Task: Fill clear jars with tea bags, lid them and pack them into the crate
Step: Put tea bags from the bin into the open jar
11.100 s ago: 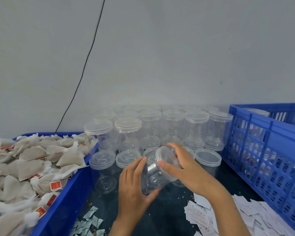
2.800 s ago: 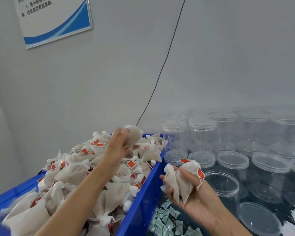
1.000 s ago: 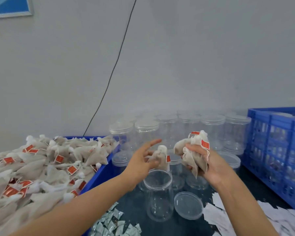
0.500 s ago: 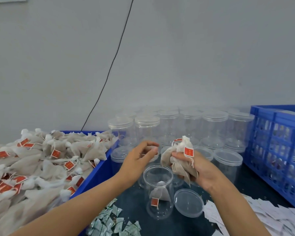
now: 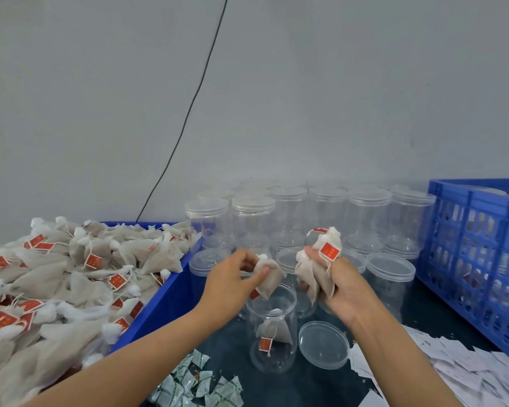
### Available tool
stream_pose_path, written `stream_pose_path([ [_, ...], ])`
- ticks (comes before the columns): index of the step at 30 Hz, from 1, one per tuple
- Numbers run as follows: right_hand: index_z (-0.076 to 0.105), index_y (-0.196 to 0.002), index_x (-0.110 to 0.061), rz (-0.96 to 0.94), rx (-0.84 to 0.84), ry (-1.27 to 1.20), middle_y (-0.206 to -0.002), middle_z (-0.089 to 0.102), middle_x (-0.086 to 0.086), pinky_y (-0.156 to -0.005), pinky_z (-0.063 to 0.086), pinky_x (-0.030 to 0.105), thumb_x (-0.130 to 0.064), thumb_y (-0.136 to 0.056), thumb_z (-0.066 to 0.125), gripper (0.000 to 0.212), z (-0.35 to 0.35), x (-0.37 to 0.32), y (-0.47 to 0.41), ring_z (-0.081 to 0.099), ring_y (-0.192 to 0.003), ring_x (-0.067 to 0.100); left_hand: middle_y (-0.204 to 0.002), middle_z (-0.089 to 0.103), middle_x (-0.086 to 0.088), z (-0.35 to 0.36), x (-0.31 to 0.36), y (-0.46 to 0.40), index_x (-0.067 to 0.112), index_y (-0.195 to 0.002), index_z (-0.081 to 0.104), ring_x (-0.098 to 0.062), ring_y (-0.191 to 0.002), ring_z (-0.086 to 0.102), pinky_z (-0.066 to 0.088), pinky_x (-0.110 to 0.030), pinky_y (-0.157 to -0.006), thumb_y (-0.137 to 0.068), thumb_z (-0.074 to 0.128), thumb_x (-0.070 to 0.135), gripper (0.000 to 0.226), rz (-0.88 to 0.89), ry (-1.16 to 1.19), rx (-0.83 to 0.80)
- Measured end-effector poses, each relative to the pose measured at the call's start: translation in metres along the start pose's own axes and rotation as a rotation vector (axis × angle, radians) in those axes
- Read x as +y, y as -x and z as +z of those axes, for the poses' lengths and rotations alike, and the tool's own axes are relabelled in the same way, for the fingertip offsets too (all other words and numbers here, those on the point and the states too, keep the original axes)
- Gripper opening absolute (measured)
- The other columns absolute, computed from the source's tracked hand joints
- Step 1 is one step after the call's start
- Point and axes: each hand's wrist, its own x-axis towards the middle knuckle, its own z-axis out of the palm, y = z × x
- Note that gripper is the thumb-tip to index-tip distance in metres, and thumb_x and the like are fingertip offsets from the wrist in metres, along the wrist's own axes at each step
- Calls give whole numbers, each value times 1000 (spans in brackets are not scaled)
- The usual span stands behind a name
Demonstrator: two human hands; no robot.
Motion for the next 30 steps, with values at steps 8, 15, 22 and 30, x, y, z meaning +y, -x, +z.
stream_pose_path([
  [8, 60, -92, -6, 16, -113, -127, -96, 63, 17, -68, 58, 35, -3, -89, 55, 7, 0, 0, 0, 64, -84, 21, -104, 60, 14, 0, 6, 0, 31, -93, 58, -7, -106, 53, 43, -26, -93, -88, 62, 42, 12, 142, -90, 22],
  [15, 60, -102, -1, -24, -196, -63, -103, 66, 26, -84, 55, 48, -5, -89, 56, 13, 15, 13, 5, 64, -94, 34, -93, 66, 9, 5, 14, 1, 22, -98, 62, -4, -83, 61, 50, -13, -72, -80, 70, 41, 27, -66, 330, -63],
  [22, 59, -104, -3, -76, -124, -13, -106, 68, 23, -77, 57, 53, -8, -94, 55, 12, 12, 11, -1, 70, -92, 33, -89, 69, 7, -4, 10, -4, 27, -88, 64, -13, -86, 64, 55, -22, -76, -88, 68, 20, 8, -76, 413, 195],
  [30, 56, -110, -6, -186, -101, 26, -101, 73, 16, -71, 53, 36, -24, -99, 44, 24, 5, 4, 1, 69, -77, 22, -97, 69, 12, 4, 0, 0, 24, -103, 64, 1, -94, 62, 49, -15, -83, -87, 70, 19, 17, 46, 119, 29],
])
